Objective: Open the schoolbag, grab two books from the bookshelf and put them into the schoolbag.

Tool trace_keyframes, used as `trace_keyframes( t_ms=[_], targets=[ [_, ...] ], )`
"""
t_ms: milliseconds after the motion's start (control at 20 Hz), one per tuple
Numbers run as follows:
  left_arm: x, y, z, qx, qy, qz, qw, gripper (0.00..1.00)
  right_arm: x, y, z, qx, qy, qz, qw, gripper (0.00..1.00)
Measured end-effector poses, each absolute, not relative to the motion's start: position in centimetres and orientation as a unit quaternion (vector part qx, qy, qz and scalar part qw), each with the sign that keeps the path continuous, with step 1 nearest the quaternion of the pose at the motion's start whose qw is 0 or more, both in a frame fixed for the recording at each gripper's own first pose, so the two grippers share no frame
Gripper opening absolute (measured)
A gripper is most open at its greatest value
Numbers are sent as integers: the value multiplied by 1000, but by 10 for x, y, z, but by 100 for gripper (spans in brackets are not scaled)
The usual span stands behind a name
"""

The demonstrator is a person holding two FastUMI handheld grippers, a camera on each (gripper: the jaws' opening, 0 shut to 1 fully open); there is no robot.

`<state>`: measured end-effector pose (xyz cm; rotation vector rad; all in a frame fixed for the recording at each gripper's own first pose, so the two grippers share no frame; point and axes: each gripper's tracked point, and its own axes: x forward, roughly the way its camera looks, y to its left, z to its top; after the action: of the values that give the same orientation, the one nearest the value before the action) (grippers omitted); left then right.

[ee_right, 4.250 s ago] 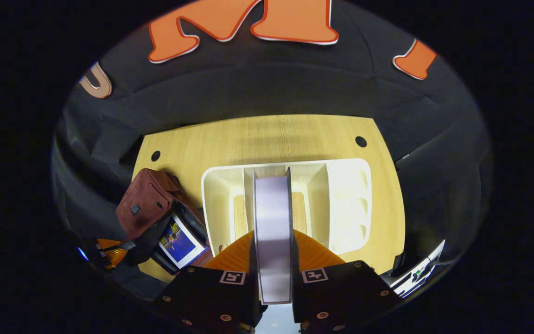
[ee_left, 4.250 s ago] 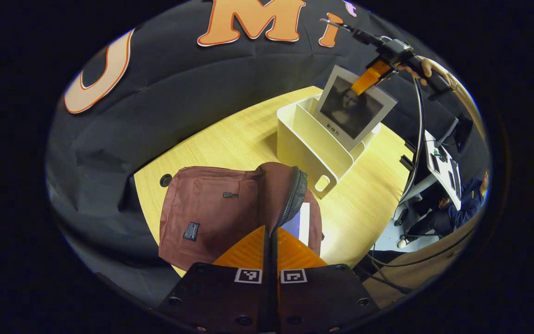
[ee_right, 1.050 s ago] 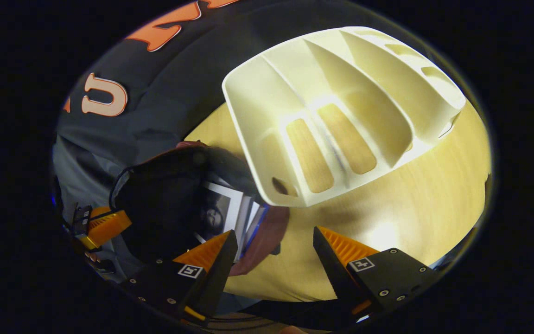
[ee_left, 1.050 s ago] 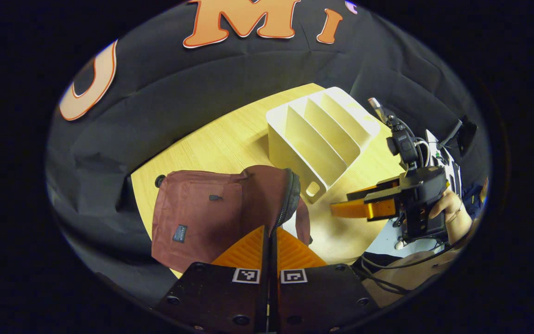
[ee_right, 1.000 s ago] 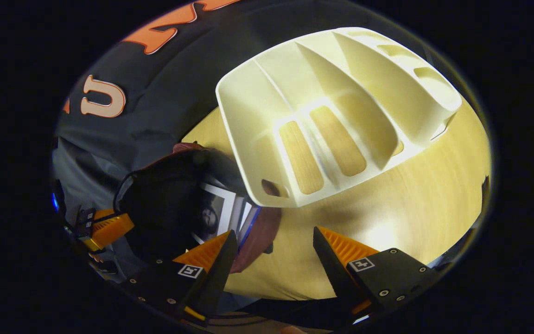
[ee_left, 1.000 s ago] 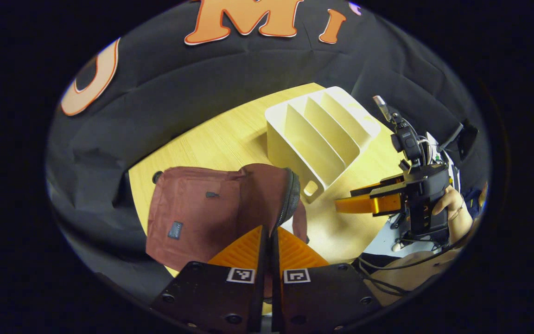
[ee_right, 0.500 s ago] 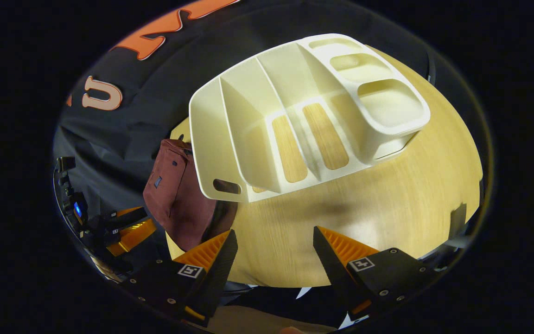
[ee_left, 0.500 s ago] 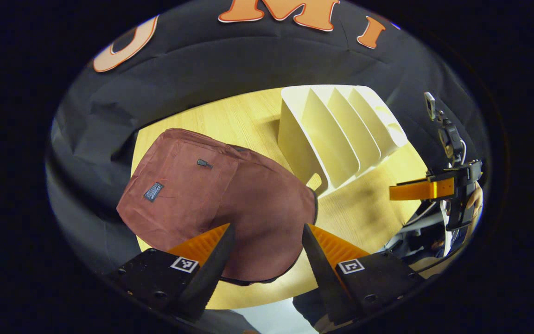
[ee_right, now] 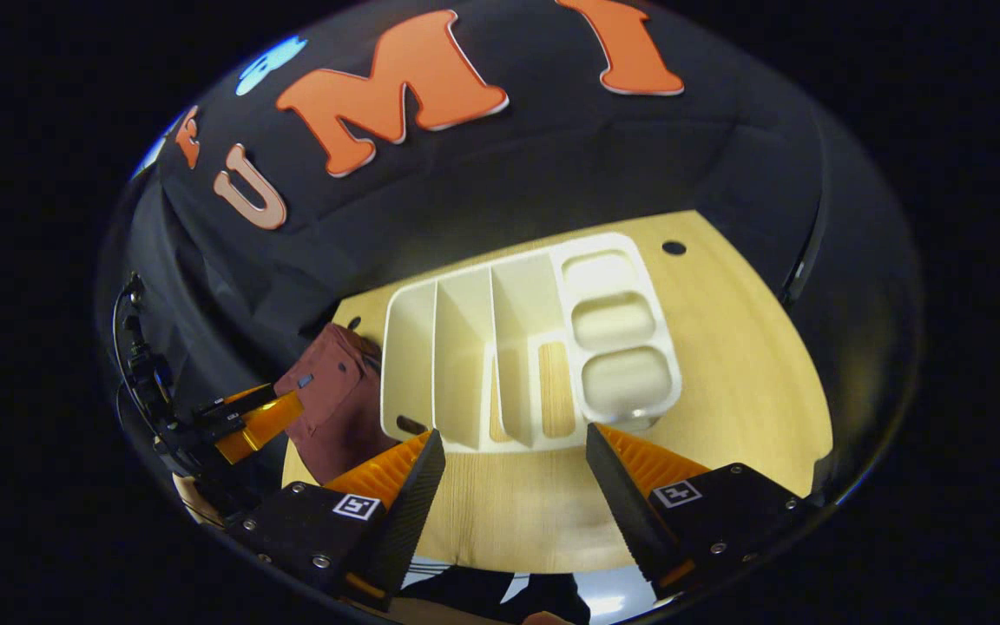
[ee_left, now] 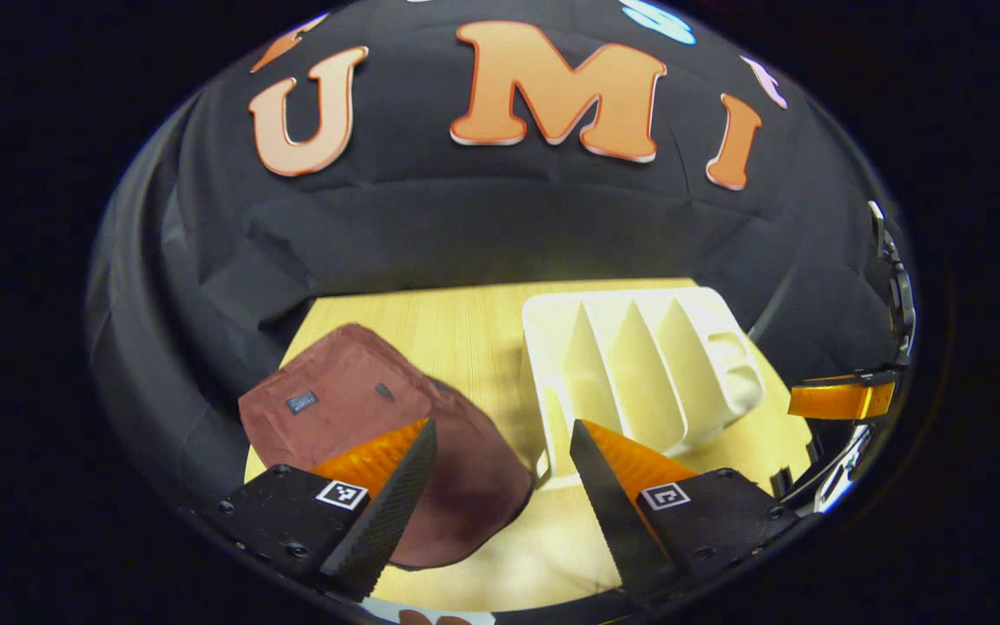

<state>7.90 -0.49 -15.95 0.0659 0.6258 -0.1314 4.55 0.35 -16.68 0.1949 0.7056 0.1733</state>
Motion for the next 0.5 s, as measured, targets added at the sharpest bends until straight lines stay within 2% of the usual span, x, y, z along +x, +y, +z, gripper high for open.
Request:
trace_keyframes(
  t_ms=[150,350,450,500],
  targets=[
    [88,-20,-118,42,227,-55,971,98,59,-8,-138,76,264,71,959,98],
    [95,-24,-80,57,138,-41,988,98,67,-14,-125,74,194,54,977,98],
    [96,-30,-71,51,114,-45,991,100,70,-21,-113,46,157,33,986,97],
    [93,-31,-69,49,110,-46,992,97,69,-22,-107,35,145,27,988,97]
  ],
)
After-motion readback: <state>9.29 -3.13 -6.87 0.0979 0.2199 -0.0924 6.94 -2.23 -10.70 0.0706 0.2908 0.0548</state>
